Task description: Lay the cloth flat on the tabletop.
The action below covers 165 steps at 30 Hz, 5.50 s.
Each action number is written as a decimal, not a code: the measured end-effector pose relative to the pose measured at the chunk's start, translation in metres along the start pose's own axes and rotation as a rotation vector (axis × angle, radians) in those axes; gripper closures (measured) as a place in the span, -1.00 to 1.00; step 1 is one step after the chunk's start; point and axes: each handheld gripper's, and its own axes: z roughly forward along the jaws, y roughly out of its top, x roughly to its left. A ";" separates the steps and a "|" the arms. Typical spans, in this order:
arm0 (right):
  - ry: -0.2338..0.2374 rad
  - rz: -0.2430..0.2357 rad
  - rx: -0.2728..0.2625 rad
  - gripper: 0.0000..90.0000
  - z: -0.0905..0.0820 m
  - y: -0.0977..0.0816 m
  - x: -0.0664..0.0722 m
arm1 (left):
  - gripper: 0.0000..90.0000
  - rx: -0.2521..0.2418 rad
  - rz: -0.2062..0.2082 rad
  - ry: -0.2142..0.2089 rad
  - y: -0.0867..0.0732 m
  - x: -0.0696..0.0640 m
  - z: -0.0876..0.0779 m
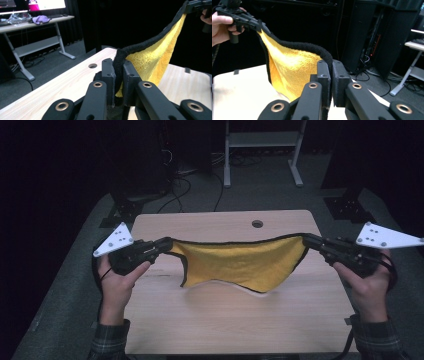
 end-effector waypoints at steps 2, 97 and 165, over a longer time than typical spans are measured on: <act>0.012 -0.010 0.003 0.89 -0.007 0.003 0.009 | 0.82 -0.002 0.015 -0.008 0.003 -0.008 -0.009; -0.115 0.329 0.500 0.85 0.170 -0.190 -0.103 | 0.66 0.620 -0.189 0.126 -0.162 0.122 0.164; -0.384 0.310 0.593 -0.70 0.051 -0.232 -0.057 | 0.04 0.481 -0.260 0.225 -0.190 0.014 0.060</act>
